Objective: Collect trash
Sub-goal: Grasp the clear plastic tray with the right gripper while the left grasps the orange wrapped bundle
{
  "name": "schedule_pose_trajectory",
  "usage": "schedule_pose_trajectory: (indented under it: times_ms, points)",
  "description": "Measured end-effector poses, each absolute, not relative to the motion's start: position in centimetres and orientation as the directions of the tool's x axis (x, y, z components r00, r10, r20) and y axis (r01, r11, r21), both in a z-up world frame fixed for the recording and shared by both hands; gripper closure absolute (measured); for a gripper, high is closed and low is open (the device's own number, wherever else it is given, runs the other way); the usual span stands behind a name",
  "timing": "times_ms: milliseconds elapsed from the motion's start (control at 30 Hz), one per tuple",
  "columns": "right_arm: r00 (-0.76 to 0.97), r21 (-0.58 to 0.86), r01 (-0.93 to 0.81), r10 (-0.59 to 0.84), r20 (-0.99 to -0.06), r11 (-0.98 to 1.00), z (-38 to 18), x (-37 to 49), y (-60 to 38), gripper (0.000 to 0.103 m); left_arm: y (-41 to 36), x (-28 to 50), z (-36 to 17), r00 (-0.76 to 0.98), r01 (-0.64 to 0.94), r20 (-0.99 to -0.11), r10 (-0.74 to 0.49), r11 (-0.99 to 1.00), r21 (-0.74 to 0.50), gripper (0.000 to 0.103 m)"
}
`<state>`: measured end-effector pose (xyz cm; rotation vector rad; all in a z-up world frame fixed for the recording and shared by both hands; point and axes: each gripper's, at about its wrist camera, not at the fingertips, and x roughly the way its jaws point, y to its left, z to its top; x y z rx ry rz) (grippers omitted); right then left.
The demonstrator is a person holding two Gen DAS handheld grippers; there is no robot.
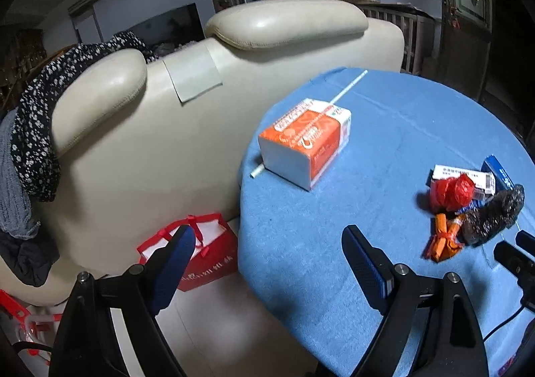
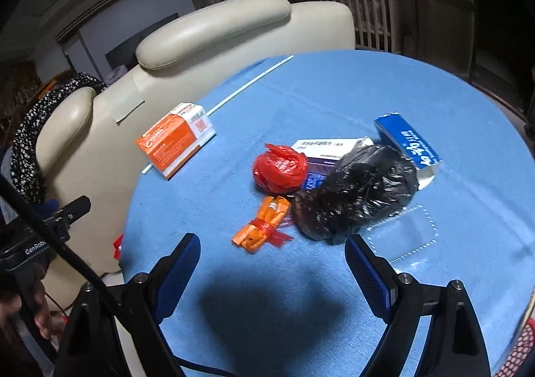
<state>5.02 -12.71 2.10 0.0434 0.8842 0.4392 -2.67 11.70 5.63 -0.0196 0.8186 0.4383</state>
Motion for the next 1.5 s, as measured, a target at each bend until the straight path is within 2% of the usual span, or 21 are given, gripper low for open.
schedule_pose_trajectory:
  times_ms: [133,300,533,700,967,1233,1400,1467,1500]
  points:
    - [0.559,0.212,-0.408,0.427,-0.711,0.888,2.7,4.8,-11.9,0.013,11.9,-2.3,6.0,0.597,-0.405,-0.696,0.399,0.899,0.168,0.014]
    - [0.615,0.141,-0.335,0.329,-0.717,0.932,2.6,5.1,-15.1,0.013,10.6,-1.4,5.0,0.593,-0.359,-0.719,0.364,0.918,0.169,0.014]
    - [0.628,0.065,-0.208,0.185,-0.756,0.976,1.0,6.0,-21.3,0.013,6.0,0.8,3.3,0.619,-0.194,-0.75,0.234,0.971,0.142,0.014]
    - [0.609,0.029,-0.201,0.148,-0.779,0.979,-0.4,6.8,-23.2,0.012,1.9,3.1,1.3,0.604,-0.057,-0.788,0.123,0.992,0.112,0.014]
    - [0.584,0.041,-0.266,0.195,-0.788,0.963,-2.4,9.1,-22.3,0.012,-2.4,6.0,-2.3,0.538,0.064,-0.842,0.035,0.994,0.083,0.014]
    - [0.591,0.034,-0.315,0.224,-0.775,0.948,-1.5,9.3,-20.8,0.011,-2.5,6.7,-3.4,0.52,0.064,-0.853,0.04,0.994,0.086,0.014]
    - [0.544,0.019,-0.322,0.202,-0.814,0.946,-3.8,10.1,-19.8,0.011,-1.9,7.2,-3.9,0.506,0.055,-0.862,0.039,0.996,0.077,0.014]
    - [0.522,0.066,-0.292,0.217,-0.825,0.954,-4.5,10.6,-20.4,0.016,-2.3,7.4,-4.0,0.505,0.063,-0.862,0.032,0.995,0.074,0.014]
    - [0.517,0.08,-0.283,0.223,-0.827,0.956,-4.5,10.8,-20.7,0.026,-2.4,7.7,-4.2,0.501,0.067,-0.865,0.029,0.995,0.073,0.014]
